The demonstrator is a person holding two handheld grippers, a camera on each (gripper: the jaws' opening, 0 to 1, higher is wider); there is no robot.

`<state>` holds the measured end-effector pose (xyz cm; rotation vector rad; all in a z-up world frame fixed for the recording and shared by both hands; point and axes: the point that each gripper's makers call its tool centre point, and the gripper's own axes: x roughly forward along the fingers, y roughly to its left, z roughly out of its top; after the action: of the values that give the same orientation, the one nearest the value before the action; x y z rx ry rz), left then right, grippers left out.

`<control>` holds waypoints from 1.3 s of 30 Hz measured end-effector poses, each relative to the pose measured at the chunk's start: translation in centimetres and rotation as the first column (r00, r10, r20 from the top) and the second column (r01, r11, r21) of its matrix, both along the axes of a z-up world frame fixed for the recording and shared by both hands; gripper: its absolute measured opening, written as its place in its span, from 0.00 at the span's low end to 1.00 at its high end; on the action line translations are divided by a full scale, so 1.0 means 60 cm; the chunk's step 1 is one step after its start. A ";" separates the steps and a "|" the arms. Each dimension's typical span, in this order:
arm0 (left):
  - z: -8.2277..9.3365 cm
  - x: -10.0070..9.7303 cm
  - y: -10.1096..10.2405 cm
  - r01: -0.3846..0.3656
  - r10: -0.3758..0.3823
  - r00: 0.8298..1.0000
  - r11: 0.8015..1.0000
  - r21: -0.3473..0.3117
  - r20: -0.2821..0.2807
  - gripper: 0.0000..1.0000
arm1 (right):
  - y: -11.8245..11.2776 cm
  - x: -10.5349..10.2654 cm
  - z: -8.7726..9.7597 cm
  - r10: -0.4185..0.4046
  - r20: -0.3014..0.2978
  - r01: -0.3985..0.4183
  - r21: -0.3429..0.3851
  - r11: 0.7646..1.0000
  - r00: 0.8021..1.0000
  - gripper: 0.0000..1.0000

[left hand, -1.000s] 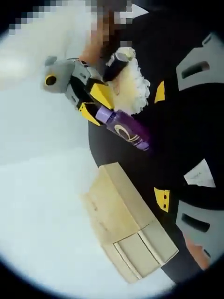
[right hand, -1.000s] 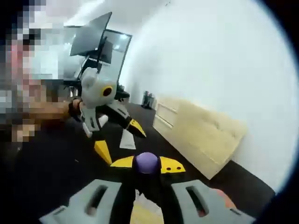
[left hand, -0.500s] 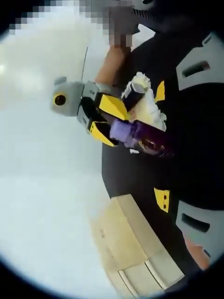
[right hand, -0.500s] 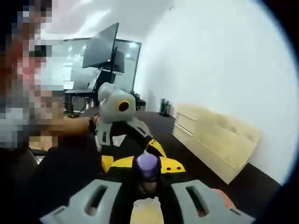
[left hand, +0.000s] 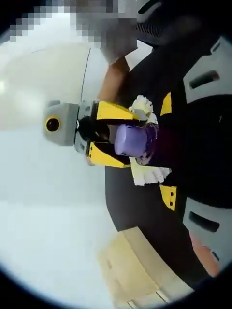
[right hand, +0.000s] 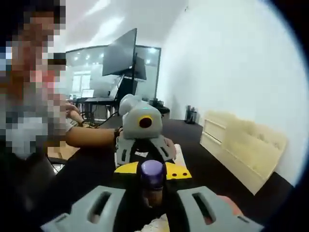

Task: Open the drawer, pick up the cosmetic bottles from the table one by one, place them into the drawer, release the gripper, close the drawer, and move the gripper away

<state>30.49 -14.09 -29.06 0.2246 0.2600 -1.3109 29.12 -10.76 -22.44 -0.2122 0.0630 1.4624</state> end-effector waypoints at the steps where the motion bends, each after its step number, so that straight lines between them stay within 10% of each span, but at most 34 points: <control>1: 0.000 0.001 0.000 -0.004 0.004 1.000 1.000 -0.003 -0.003 0.36 | 0.000 -0.001 0.001 0.002 0.000 -0.002 0.002 1.000 1.000 0.14; 20: 0.002 0.015 0.003 -0.041 0.041 0.999 0.999 0.003 -0.005 0.24 | -0.002 0.023 0.013 -0.091 0.034 0.089 0.056 0.994 0.995 0.16; 28: 0.009 0.052 0.017 -0.171 0.170 0.985 0.985 -0.022 -0.016 0.23 | -0.030 0.070 0.063 -0.275 -0.008 0.270 0.208 0.940 0.961 0.18; 39: 0.026 0.106 0.020 -0.450 0.452 0.891 0.890 -0.071 0.028 0.23 | -0.020 0.104 0.051 -0.433 -0.070 0.437 0.225 0.871 0.899 0.25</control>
<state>36.84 -12.91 -27.52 0.1280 0.2174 -0.8478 35.36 -11.97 -19.39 0.0123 -0.0478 1.0076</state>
